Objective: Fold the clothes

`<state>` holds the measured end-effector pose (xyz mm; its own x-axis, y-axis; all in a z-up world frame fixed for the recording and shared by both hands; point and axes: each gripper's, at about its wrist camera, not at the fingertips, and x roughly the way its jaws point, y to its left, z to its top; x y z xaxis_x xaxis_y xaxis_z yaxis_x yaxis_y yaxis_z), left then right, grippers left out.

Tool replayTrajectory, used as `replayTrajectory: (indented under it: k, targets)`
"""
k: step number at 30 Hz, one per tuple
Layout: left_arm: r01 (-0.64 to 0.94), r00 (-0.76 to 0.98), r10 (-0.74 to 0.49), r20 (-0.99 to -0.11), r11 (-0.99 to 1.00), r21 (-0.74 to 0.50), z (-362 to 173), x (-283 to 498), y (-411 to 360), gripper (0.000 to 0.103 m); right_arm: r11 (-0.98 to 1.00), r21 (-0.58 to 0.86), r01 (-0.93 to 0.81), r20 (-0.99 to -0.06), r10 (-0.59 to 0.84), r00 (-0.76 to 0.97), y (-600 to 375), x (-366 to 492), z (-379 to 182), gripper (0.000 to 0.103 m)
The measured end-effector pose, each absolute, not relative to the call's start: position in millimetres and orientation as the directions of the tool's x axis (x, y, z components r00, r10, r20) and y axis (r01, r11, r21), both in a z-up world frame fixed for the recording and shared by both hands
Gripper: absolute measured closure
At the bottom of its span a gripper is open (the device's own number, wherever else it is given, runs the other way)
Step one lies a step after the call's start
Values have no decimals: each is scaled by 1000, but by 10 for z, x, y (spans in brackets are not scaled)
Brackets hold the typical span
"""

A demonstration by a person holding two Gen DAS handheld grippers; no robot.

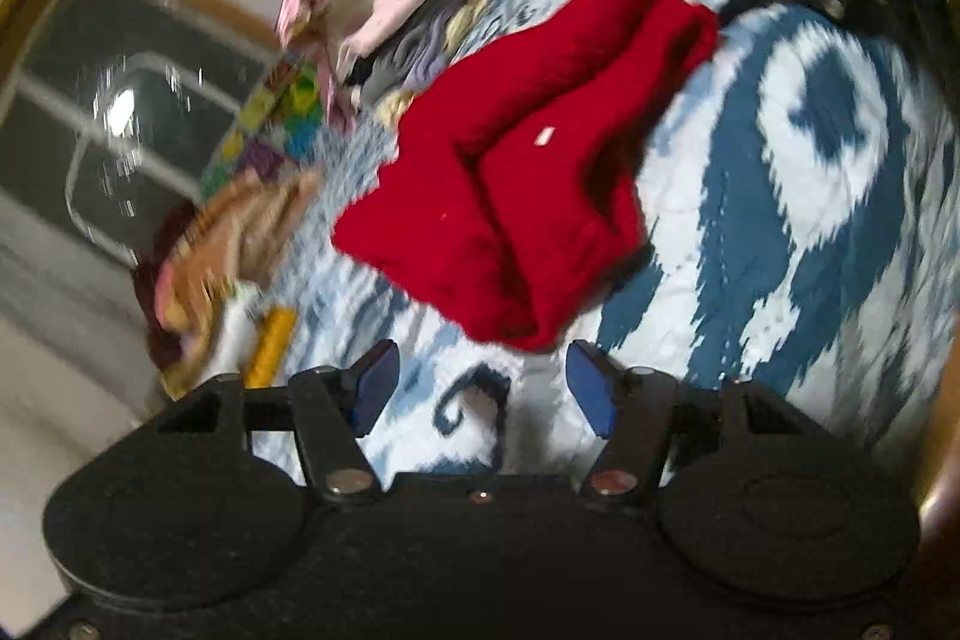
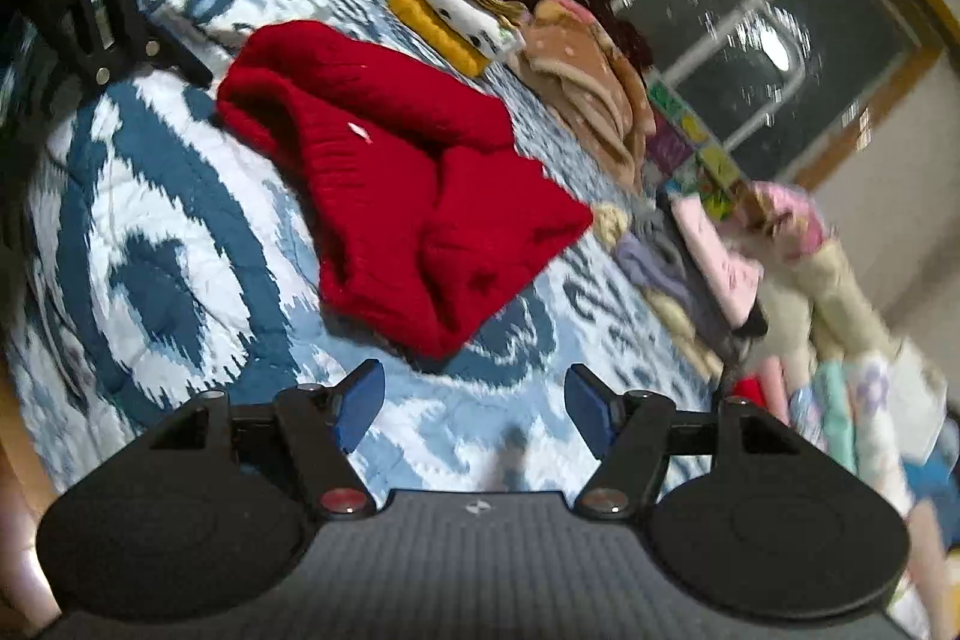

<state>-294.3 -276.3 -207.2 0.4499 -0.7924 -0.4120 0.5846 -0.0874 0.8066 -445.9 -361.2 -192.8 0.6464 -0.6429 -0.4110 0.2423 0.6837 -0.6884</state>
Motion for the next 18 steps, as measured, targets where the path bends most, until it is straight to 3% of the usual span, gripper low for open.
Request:
replayTrajectory:
  k: [6,10,14,18]
  targets:
    - [519,417,-838,-352,-98,849,-2103,-2910,-2795,37,648,-722,245,-330,-633,701,-3612,-4369,-1968,37]
    - [467,435,-863,-257,-28,884,-2045,-2937,-2803,37,580,-758,299,-217,-656,723,-3571,-4349,-1865,37]
    - [464,418,-867,-272,-53,884,-2111,-2940,-2815,43,612,-753,241,-288,-637,715,-3590,-4315,-1961,40]
    - [463,426,-867,-258,-36,886,-2101,-2947,-2904,43,624,-744,239,-286,-621,730,-3623,-4267,-1960,43]
